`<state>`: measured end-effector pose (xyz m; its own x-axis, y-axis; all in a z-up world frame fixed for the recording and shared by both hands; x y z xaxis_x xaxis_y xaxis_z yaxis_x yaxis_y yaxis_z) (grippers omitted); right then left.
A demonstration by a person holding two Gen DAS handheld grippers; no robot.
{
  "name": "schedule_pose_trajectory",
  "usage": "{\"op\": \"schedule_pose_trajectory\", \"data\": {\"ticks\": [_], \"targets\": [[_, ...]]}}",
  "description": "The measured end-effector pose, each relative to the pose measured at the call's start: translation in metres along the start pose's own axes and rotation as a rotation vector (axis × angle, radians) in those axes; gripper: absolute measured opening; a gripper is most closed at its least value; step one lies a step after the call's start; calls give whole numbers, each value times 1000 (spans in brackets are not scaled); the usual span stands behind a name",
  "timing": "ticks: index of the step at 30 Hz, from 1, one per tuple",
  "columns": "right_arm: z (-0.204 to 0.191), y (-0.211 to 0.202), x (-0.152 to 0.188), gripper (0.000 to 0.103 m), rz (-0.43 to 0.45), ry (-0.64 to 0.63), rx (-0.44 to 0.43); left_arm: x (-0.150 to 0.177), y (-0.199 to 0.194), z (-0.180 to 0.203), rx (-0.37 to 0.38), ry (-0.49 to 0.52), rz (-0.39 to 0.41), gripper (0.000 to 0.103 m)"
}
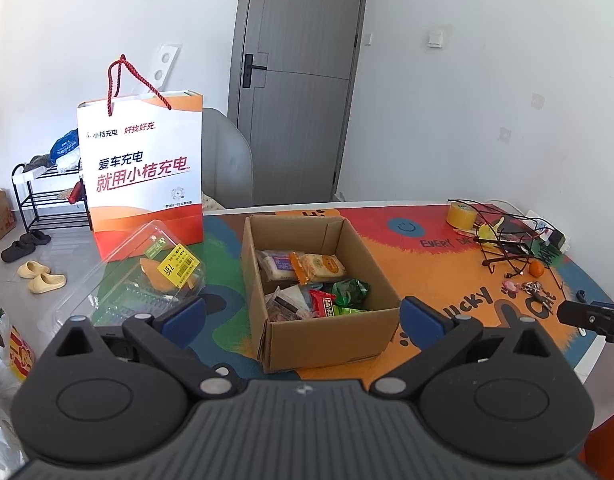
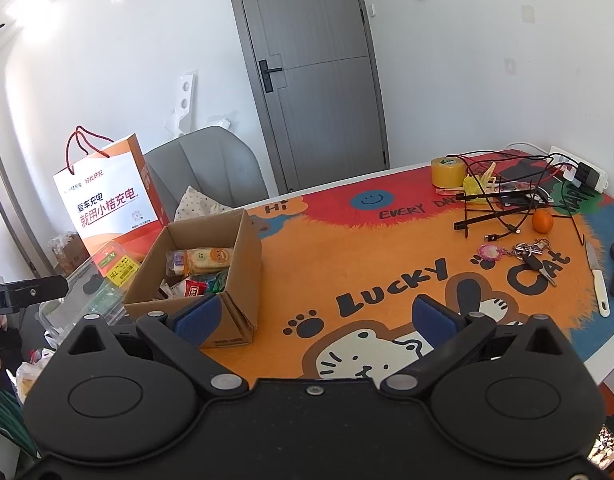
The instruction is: Organize snacks
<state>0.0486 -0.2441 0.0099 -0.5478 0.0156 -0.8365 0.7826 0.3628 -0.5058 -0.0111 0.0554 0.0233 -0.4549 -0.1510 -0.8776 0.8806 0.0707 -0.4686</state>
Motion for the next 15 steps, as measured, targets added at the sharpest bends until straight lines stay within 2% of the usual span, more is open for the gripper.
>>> {"op": "schedule_pose_trajectory", "data": {"ticks": [15], "targets": [[-9,7,4,103,-18,-21,-4,2,2,3,1,-10,-13,103]]}}
Point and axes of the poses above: each gripper's, at about its wrist camera, not at the fingertips, and y roughly the way its jaws point, z to its right, x to its underside, the point moved 2 cm from there along y, roughly the way its jaws point, and after that the axes turned 3 degrees about z, right-handed, at the moved point
